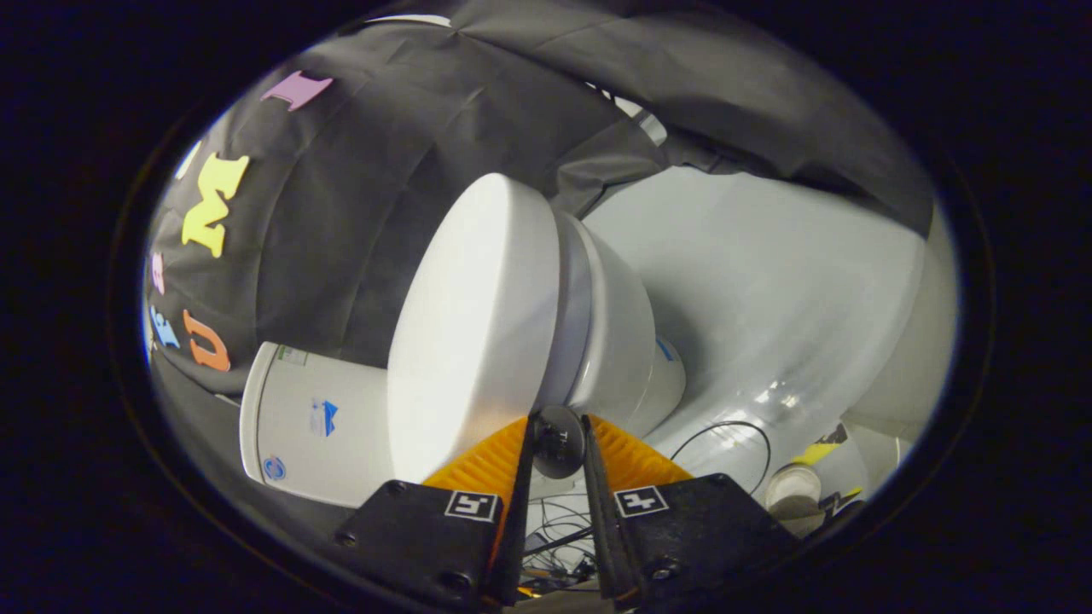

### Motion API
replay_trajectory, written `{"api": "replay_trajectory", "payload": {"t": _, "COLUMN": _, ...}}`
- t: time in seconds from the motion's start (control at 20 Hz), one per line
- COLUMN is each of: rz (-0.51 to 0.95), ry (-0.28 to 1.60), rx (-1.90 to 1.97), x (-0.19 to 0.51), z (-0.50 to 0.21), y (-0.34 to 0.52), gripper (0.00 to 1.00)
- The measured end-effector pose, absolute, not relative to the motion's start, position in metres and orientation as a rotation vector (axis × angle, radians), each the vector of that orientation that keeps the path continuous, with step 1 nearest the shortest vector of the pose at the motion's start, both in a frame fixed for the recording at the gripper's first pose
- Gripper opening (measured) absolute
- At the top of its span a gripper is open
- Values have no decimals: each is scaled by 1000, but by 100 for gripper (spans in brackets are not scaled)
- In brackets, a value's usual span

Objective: Open the toilet lid.

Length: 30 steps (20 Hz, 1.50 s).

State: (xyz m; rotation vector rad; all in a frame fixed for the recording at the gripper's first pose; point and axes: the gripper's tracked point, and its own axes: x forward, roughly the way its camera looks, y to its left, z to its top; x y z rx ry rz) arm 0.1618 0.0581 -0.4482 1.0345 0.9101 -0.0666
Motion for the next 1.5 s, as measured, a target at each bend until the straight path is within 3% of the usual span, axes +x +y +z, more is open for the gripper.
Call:
{"api": "replay_trajectory", "payload": {"t": 0.25, "rz": -109, "ry": 919, "rx": 1059, "x": 162, "z": -436, "y": 57, "gripper": 15}}
{"api": "replay_trajectory", "payload": {"t": 0.55, "rz": -61, "ry": 879, "rx": 1025, "x": 170, "z": -381, "y": 66, "gripper": 7}}
{"api": "replay_trajectory", "payload": {"t": 1.5, "rz": 68, "ry": 772, "rx": 745, "x": 185, "z": -247, "y": 121, "gripper": 6}}
